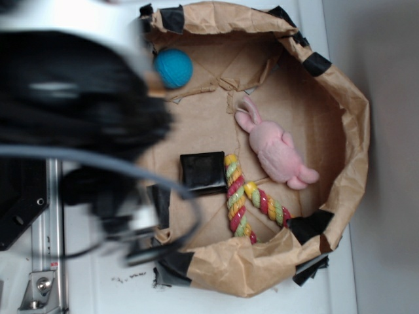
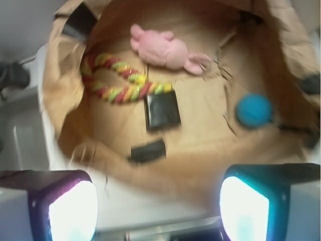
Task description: Grab the black box.
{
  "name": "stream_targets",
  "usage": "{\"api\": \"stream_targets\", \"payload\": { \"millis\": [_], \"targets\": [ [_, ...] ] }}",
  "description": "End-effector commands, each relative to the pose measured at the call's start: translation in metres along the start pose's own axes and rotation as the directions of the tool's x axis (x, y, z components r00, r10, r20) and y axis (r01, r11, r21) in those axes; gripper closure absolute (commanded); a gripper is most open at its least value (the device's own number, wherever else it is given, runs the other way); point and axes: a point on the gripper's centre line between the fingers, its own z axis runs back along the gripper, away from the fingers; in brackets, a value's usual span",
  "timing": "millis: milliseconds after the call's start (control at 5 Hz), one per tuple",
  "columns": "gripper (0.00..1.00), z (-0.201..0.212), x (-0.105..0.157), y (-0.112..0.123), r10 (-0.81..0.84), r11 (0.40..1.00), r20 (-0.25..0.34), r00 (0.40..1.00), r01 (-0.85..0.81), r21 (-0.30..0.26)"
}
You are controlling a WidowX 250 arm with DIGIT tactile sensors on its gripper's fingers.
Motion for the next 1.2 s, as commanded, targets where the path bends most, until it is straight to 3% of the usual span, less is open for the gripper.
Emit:
{"api": "stream_targets", "payload": {
  "millis": [0, 200, 400, 600, 800, 1000],
  "targets": [
    [0.0, -0.076, 0.037, 0.006, 0.019, 1.0, -0.121, 0.993, -0.016, 0.02],
    [0.0, -0.119, 0.025, 0.002, -0.03, 0.999, -0.205, 0.978, 0.036, 0.024],
    [0.0, -0.16, 0.019, -0.006, -0.088, 0.994, -0.22, 0.972, 0.1, 0.045],
    [1.0, -0.173, 0.016, -0.011, -0.092, 0.995, -0.228, 0.969, 0.098, 0.017],
    [1.0, -0.145, 0.014, -0.01, -0.147, 0.987, -0.187, 0.971, 0.156, 0.032],
    [1.0, -0.093, 0.017, 0.022, -0.127, 0.986, 0.014, 0.992, 0.125, 0.109]
  ]
}}
